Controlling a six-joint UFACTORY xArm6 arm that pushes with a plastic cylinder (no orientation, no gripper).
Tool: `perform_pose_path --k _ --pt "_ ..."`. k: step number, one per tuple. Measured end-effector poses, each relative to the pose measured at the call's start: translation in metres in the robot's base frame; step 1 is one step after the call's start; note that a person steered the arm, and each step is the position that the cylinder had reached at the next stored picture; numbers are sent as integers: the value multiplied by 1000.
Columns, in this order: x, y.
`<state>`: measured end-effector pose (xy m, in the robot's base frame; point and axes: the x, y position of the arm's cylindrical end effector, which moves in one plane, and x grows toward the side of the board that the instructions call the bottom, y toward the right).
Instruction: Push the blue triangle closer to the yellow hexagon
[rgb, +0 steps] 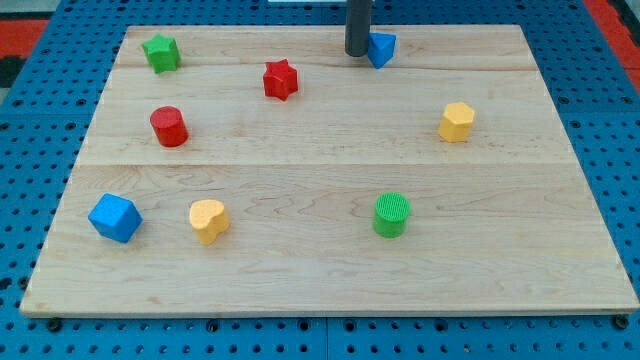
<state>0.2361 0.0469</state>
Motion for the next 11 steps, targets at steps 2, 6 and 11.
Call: perform_pose_path --k 2,6,11 --pt "-9 11" --pt "-6 55" --pt "26 74"
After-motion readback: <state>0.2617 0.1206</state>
